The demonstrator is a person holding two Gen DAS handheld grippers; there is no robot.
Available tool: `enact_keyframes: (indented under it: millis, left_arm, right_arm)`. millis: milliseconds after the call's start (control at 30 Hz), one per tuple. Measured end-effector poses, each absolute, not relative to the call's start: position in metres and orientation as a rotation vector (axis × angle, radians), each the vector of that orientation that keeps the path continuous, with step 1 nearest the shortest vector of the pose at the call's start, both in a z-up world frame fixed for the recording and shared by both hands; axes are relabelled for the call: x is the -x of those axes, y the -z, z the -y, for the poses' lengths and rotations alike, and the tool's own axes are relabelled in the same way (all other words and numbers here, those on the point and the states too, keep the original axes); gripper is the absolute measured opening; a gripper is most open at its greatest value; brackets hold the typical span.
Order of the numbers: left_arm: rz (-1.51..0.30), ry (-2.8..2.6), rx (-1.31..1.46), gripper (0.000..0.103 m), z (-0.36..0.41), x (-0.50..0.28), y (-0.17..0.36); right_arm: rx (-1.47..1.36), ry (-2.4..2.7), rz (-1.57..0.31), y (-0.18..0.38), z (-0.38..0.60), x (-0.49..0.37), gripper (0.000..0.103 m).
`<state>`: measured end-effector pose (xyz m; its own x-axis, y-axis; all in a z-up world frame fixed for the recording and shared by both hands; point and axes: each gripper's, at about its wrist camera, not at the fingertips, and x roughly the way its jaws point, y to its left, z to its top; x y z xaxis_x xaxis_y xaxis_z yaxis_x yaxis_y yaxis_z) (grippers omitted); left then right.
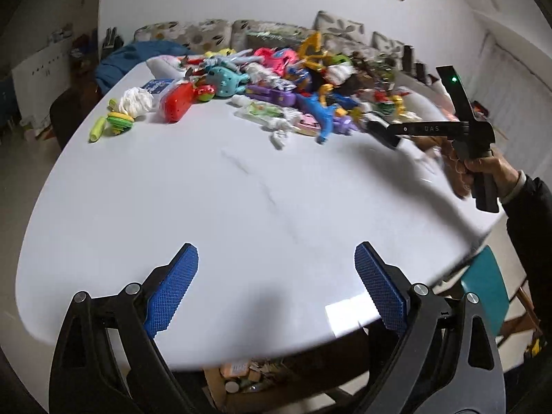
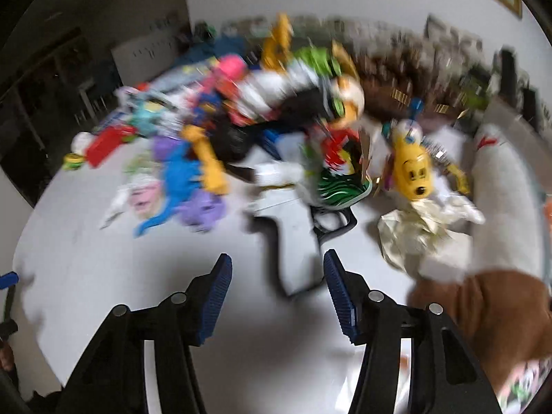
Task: Collect trash
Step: 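Grasp the white toy pistol with the right tool while the left tool grasps white tissue, then carry the pistol and tissue down to the cardboard box and open both tools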
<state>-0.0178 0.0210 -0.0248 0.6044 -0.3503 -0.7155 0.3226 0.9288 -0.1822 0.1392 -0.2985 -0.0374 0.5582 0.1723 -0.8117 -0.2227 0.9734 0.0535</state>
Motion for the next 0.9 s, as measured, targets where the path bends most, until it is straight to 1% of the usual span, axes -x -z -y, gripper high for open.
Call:
enact_keyframes:
  millis: [33, 67, 100, 133, 167, 300, 367, 500, 567, 600, 633, 667, 700, 733, 800, 900]
  left_arm:
    - [-0.847, 0.385, 0.038, 0.090, -0.018, 0.008, 0.027]
    - [-0.864, 0.379, 0.042, 0.090, -0.014, -0.006, 0.029]
    - [-0.876, 0.375, 0.044, 0.090, -0.012, -0.015, 0.033]
    - [-0.888, 0.372, 0.046, 0.090, -0.008, -0.025, 0.036]
    - [-0.903, 0.370, 0.054, 0.090, -0.005, -0.036, 0.039]
    - [-0.951, 0.375, 0.103, 0.090, 0.010, -0.073, 0.046]
    - [-0.957, 0.366, 0.112, 0.090, 0.019, -0.093, 0.047]
    - [-0.967, 0.289, 0.067, 0.090, 0.046, -0.137, 0.050]
    - [-0.990, 0.231, 0.027, 0.089, 0.059, -0.157, 0.055]
    - [-0.977, 0.201, -0.004, 0.081, 0.063, -0.163, 0.055]
    - [-0.965, 0.179, -0.040, 0.066, 0.067, -0.166, 0.056]
    - [-0.945, 0.164, -0.086, 0.057, 0.072, -0.168, 0.055]
    - [-0.944, 0.191, -0.073, 0.026, 0.071, -0.167, 0.052]
    - [-0.954, 0.196, -0.067, 0.014, 0.070, -0.165, 0.050]
    - [-0.965, 0.236, -0.028, 0.013, 0.059, -0.153, 0.046]
    - [-0.893, 0.262, -0.012, 0.013, 0.042, -0.111, 0.028]
  right_arm:
    - [0.055, -0.219, -1.003, 0.048, 0.301, -0.156, 0.055]
    - [0.060, -0.208, -1.035, 0.058, 0.302, -0.163, 0.058]
    - [0.086, -0.199, -1.001, 0.058, 0.300, -0.163, 0.057]
    - [0.107, -0.198, -0.996, 0.057, 0.297, -0.162, 0.053]
    - [0.088, -0.210, -0.997, 0.054, 0.297, -0.157, 0.040]
    - [0.012, -0.279, -0.979, 0.051, 0.296, -0.123, 0.040]
    - [-0.106, -0.356, -0.969, 0.045, 0.304, -0.093, 0.040]
    - [-0.315, -0.468, -0.951, 0.043, 0.325, -0.045, 0.040]
    - [-0.357, -0.495, -0.941, 0.043, 0.334, -0.028, 0.039]
    - [-0.367, -0.502, -0.937, 0.042, 0.336, -0.017, 0.039]
    - [-0.370, -0.507, -0.931, 0.041, 0.336, -0.004, 0.039]
    - [-0.361, -0.508, -0.921, 0.039, 0.335, 0.006, 0.038]
    - [-0.349, -0.510, -0.913, 0.038, 0.335, 0.010, 0.038]
    - [-0.343, -0.515, -0.907, 0.039, 0.336, 0.008, 0.038]
    - [-0.328, -0.544, -0.877, 0.034, 0.328, 0.018, 0.037]
    - [-0.344, -0.594, -0.850, 0.028, 0.315, 0.016, 0.037]
